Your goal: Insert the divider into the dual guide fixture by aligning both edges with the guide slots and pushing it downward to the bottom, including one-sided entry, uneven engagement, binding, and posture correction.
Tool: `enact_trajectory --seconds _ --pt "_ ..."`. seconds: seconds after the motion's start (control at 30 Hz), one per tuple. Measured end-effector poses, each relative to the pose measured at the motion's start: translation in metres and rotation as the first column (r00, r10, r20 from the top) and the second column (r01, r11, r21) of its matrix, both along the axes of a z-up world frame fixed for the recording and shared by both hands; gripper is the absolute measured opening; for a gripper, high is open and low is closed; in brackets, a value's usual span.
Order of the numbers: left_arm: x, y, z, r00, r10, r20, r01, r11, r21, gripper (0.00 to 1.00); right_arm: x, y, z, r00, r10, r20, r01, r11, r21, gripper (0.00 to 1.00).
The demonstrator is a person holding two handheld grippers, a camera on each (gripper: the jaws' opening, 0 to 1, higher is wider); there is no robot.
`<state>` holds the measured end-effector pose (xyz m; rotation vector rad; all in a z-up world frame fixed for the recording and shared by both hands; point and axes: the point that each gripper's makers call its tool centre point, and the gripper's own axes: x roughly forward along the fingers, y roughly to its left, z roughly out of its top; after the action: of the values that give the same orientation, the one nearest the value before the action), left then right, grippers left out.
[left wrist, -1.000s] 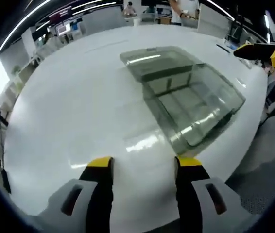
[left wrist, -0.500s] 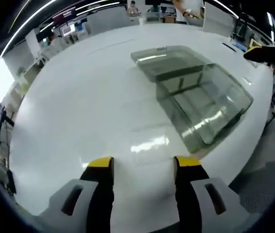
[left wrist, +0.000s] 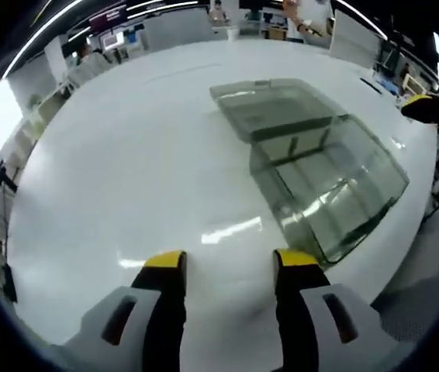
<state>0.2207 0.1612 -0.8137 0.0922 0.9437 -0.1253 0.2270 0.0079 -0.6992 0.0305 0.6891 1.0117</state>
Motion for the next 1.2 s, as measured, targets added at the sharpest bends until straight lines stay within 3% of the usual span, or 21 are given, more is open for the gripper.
enact_trajectory --seconds 0.23,0.6,0.83,1.0,1.2 --pt "-0.006 0.000 0.001 0.999 -0.031 -0.012 0.031 0.999 0.007 0.33 0.000 0.001 -0.001 1.000 0.002 -0.002 -0.002 1.000 -0.001 0.48" --pt "-0.006 0.000 0.006 0.998 -0.060 0.015 0.060 0.998 0.020 0.32 -0.001 0.001 0.001 1.000 0.000 -0.001 0.000 1.000 0.005 0.48" --pt "-0.007 0.003 0.004 0.998 -0.070 -0.003 0.070 0.997 0.032 0.32 -0.002 0.002 0.001 1.000 0.005 -0.002 -0.005 1.000 0.006 0.47" --pt "-0.009 0.004 0.003 0.995 -0.095 -0.032 0.097 0.993 0.067 0.32 -0.003 0.002 0.000 1.000 0.011 -0.005 -0.011 1.000 0.003 0.47" --pt "-0.009 0.003 0.000 0.978 -0.139 -0.157 0.150 0.987 0.059 0.33 -0.002 0.003 0.000 1.000 0.018 -0.006 -0.018 1.000 0.001 0.47"
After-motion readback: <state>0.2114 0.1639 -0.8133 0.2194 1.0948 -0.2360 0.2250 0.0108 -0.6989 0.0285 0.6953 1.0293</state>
